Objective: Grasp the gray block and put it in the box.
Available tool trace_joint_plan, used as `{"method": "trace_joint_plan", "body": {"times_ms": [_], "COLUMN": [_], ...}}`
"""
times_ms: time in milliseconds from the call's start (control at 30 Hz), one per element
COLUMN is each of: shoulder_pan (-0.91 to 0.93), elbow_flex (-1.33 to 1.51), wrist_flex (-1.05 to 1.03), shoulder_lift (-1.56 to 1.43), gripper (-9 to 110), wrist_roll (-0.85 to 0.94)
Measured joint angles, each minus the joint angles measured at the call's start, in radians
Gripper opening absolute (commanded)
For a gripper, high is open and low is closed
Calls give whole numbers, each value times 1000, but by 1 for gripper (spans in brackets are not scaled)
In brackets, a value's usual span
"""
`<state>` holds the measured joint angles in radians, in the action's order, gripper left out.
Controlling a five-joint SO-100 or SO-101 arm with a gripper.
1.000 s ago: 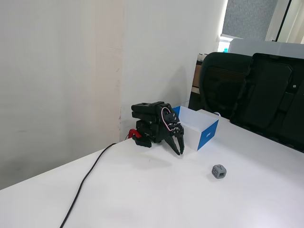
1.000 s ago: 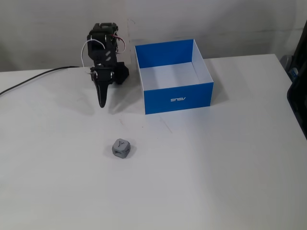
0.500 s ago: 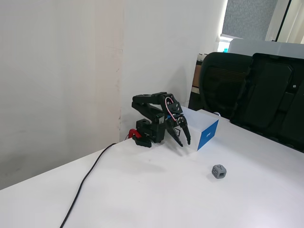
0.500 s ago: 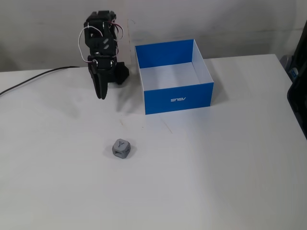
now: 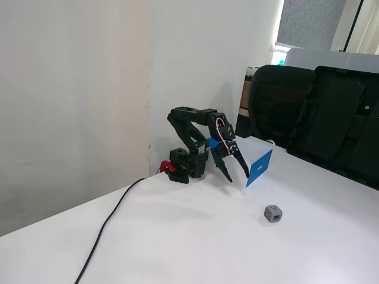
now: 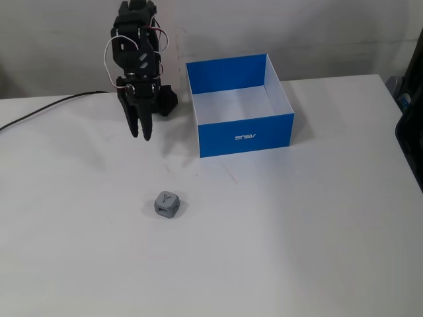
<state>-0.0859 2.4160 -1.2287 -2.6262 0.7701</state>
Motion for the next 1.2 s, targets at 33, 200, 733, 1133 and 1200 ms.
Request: {"method": "trace_joint_plan", "body": {"times_ms": [33, 200, 733, 1133, 1200], "shoulder_pan": [0, 11, 166, 196, 196], "elbow_flex": [-28, -138, -360, -518, -532], "wrist_flex": [8, 38, 172, 207, 207], "shoulder_lift": [40, 215, 709, 890, 908], "gripper": [23, 23, 29, 30, 29], "wrist_roll": [0, 0, 0, -175, -210]}}
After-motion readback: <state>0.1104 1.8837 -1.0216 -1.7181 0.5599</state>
